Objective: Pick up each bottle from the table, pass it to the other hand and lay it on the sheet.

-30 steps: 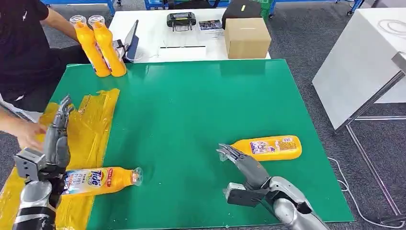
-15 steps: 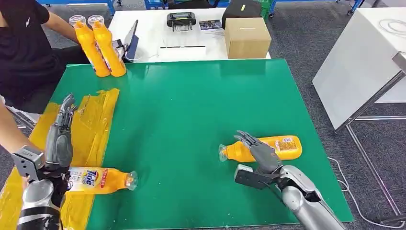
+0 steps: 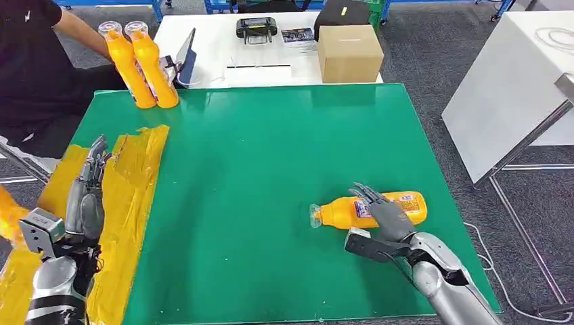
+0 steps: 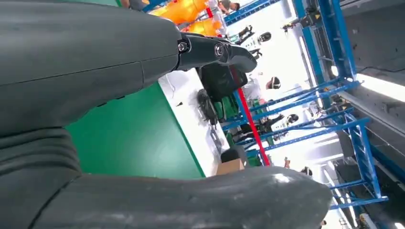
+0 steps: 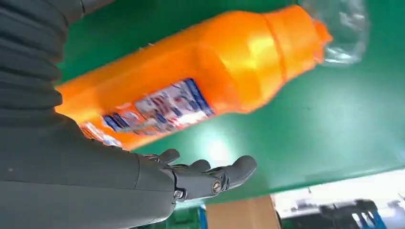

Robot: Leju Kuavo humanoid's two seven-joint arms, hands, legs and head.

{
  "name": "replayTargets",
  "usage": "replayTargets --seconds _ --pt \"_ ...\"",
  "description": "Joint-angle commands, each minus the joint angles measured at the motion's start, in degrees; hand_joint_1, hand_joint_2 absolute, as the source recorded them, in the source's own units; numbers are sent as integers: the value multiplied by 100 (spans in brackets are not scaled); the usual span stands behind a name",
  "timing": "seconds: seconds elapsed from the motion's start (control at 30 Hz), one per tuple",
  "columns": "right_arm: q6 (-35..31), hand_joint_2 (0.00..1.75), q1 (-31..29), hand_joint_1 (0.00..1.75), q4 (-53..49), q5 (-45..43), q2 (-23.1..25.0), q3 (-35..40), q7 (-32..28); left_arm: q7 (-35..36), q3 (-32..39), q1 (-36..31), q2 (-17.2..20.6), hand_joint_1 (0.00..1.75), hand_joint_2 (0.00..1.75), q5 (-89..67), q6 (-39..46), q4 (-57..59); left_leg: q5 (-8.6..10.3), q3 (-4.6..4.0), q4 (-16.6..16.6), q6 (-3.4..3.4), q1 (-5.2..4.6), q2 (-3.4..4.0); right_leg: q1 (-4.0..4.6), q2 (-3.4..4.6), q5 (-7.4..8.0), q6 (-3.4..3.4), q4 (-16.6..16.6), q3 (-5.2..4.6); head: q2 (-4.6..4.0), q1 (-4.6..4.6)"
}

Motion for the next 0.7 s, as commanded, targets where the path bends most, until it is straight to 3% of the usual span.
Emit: replayTargets --seconds 0.03,0.23,0.47,0.7 --pt "471 175 71 0 -224 -315 -922 -162 180 -4 227 -144 -84 0 0 75 -55 287 -1 0 0 2 -4 -12 -4 -12 -4 1 0 5 0 0" --pt "640 175 271 0 -312 -397 -1288 -292 328 -94 268 -142 -105 0 0 100 -67 247 -3 0 2 2 0 -16 1 -13 -4 -2 -3 7 0 -2" --pt "638 175 273 0 -301 -387 -1270 -317 359 -94 274 -152 -100 0 0 95 -68 257 -5 4 -1 1 2 -3 3 0 0 -2 -6 9 0 -2" --pt "714 175 -126 0 183 -212 -1202 -192 487 -115 171 -273 -139 0 0 -3 -67 344 -5 3 2 1 4 1 5 1 1 -3 -6 8 0 -2"
